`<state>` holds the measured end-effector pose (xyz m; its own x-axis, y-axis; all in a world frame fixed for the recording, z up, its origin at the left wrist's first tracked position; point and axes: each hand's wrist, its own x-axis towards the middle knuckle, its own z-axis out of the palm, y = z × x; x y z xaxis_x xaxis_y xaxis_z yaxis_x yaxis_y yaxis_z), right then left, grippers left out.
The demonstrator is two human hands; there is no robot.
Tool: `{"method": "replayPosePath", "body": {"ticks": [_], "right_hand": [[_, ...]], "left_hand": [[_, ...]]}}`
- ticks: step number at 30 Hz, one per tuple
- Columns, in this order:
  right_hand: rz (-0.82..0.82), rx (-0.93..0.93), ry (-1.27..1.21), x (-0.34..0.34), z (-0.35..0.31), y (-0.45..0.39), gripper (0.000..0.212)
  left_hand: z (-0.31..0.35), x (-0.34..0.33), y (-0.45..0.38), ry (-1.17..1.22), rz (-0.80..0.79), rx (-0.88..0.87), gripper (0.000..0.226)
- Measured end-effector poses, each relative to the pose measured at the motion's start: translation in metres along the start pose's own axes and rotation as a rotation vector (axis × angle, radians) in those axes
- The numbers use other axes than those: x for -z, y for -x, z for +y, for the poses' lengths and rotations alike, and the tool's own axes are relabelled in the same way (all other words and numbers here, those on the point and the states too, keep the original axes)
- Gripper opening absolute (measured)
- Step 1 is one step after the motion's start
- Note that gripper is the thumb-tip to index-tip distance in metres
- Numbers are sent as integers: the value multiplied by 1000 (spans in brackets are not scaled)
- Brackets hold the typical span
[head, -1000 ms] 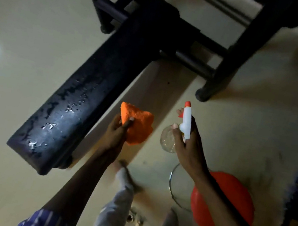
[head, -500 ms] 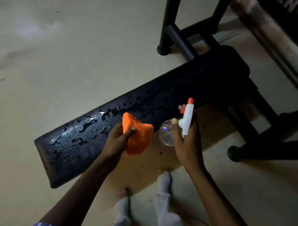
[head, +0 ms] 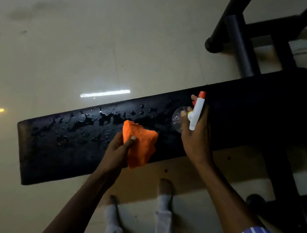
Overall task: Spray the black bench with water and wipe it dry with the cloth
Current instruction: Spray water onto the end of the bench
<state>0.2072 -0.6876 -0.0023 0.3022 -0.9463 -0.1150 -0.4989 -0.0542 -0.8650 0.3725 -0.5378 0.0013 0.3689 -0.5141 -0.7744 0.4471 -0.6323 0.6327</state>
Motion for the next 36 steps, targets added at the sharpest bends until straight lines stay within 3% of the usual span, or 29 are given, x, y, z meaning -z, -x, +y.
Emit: {"method": "replayPosePath", "body": {"ticks": [4, 10, 12, 15, 17, 19, 21, 23, 26, 30, 33, 36], "right_hand": [[-99, -2, 37, -7, 22, -9, 63], [-66, -73, 15, -6, 41, -2, 72], [19, -141, -82, -3, 45, 16, 70], [216, -338, -219, -8, 39, 48, 45], [77, -617, -373, -20, 30, 60, 45], [-196, -924, -644, -36, 17, 64, 51], [-349, -1040, -943, -51, 7, 63, 56], [-329, -993, -1126, -64, 1, 58, 50], [-209, -865, -1031, -83, -5, 55, 22], [-82, -515, -513, -94, -24, 45, 9], [-46, -51, -124, -101, -43, 33, 19], [-137, 171, 166, -121, -48, 33, 32]], "left_hand": [[-13, -1, -16, 55, 30, 14, 24], [-16, 0, -22, 102, 7, 32, 31], [-13, 0, -19, 148, -29, 26, 31], [3, -4, -14, 176, -63, 46, 30], [10, -10, -16, 156, -114, 76, 28], [7, -6, -15, 163, -138, 47, 29], [4, 5, -8, 261, -134, 40, 26], [-1, 23, -3, 262, -99, -19, 23], [-19, 43, -14, 224, 67, -88, 26], [-35, 77, -21, 264, 128, -80, 31], [-46, 100, -24, 152, 149, -103, 40], [-59, 122, -24, 38, 188, -158, 35]]}}
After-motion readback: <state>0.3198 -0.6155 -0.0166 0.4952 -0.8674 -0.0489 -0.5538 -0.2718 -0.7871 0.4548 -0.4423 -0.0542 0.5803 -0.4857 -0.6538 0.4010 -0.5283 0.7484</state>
